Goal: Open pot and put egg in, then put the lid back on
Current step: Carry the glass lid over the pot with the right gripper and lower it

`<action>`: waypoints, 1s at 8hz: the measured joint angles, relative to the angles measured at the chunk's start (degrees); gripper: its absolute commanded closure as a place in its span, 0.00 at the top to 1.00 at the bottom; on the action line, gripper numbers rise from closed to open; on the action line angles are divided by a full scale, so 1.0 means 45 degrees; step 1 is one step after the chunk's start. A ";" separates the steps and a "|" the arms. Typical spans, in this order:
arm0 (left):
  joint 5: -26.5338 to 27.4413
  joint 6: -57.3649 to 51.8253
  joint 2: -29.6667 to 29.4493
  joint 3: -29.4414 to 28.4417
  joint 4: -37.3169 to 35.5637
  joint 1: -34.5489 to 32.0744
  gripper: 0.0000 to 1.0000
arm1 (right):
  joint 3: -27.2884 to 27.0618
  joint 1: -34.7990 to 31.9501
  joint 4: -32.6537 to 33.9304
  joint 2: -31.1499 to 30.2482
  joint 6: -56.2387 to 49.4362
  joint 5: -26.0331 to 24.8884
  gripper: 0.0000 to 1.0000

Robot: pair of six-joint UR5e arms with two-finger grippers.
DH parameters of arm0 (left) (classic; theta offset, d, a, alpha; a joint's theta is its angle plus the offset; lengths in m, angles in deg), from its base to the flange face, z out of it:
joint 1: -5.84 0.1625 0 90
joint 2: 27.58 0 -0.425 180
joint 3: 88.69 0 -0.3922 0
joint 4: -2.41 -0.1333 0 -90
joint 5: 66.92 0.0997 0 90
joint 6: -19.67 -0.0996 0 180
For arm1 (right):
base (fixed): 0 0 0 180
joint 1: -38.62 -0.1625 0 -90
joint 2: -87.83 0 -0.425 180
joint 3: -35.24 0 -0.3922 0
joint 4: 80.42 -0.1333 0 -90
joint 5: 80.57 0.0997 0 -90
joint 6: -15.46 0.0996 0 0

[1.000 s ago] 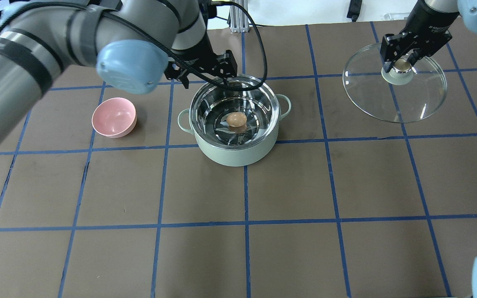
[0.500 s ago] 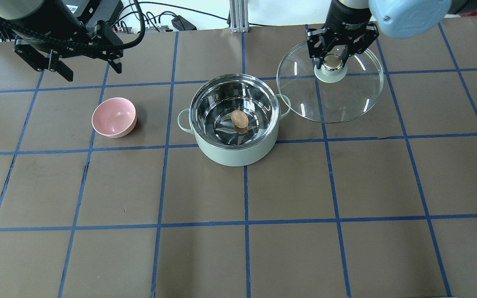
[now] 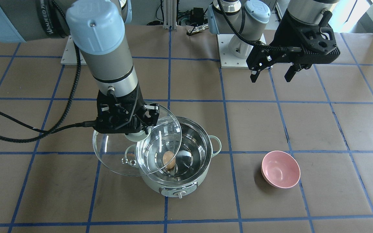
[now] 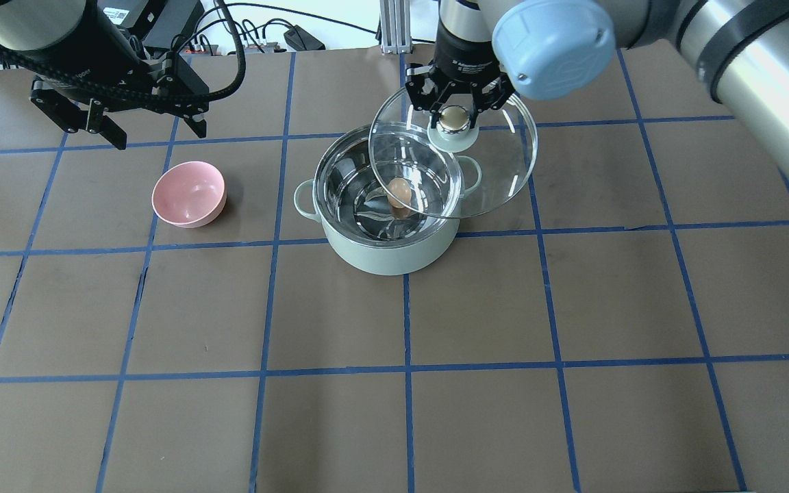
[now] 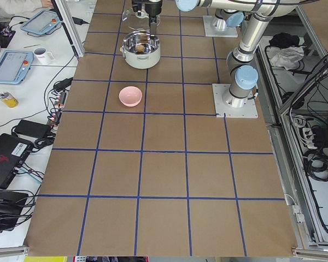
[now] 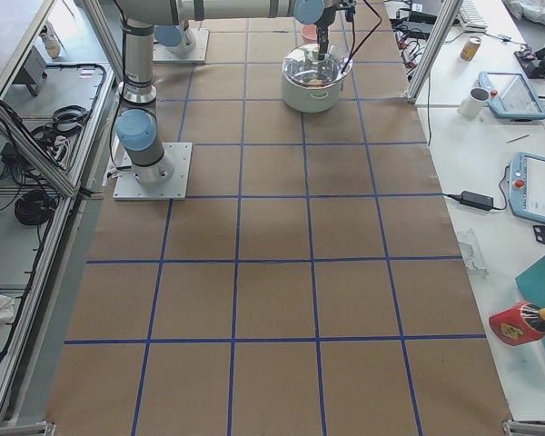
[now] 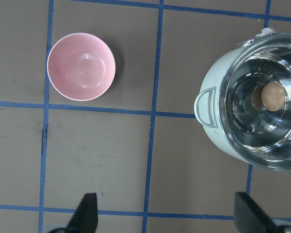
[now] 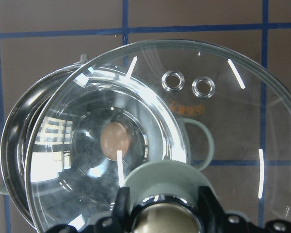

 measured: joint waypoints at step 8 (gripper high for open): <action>0.0058 -0.0295 0.0015 0.0061 -0.0020 -0.0407 1.00 | 0.0594 -0.1672 0.1363 0.2017 0.1652 0.0455 0.00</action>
